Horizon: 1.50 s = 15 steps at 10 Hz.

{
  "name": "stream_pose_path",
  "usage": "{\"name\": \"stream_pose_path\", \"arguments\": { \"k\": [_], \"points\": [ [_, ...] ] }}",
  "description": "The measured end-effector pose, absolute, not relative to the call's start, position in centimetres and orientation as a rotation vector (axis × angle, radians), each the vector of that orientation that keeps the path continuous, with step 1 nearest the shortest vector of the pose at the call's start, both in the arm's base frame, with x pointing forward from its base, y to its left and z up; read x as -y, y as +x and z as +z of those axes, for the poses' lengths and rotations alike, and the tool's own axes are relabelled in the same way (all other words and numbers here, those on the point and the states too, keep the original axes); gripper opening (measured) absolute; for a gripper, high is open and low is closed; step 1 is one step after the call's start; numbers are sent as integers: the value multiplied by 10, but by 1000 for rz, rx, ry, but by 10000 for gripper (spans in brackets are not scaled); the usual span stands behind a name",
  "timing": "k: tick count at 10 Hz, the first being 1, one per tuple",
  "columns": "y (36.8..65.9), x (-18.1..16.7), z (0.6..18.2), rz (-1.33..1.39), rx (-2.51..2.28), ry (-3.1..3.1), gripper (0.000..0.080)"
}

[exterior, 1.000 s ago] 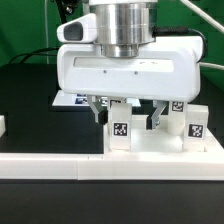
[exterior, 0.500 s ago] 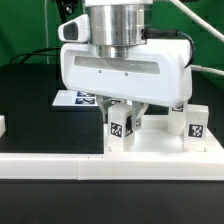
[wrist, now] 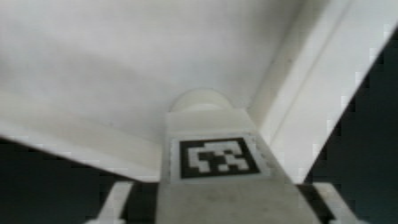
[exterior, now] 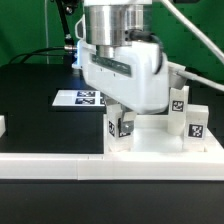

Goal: Assemble square table

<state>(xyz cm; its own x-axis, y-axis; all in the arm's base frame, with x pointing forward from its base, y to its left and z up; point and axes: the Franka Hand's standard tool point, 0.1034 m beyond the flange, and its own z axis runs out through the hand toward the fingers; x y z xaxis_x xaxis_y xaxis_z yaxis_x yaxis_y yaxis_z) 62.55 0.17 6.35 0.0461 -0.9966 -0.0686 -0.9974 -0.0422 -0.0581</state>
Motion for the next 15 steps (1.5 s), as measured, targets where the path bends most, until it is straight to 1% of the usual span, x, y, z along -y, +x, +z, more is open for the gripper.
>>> {"name": "stream_pose_path", "arguments": {
  "k": [2,5,8,9,10,11,12,15],
  "points": [
    [626,-6,62,91,-2434,-1769,290],
    [626,-5,62,122,-2542,-1571,290],
    [624,-5,60,116,-2529,-1593,299],
    [625,-5,62,98,-2459,-1704,471],
    [630,-8,69,30,-2218,-1981,612],
    [629,-11,70,-29,-2017,-2166,612],
    [626,-10,68,-20,-2015,-2179,638],
    [626,-8,67,-49,-1773,-2386,648]
  ]
}}
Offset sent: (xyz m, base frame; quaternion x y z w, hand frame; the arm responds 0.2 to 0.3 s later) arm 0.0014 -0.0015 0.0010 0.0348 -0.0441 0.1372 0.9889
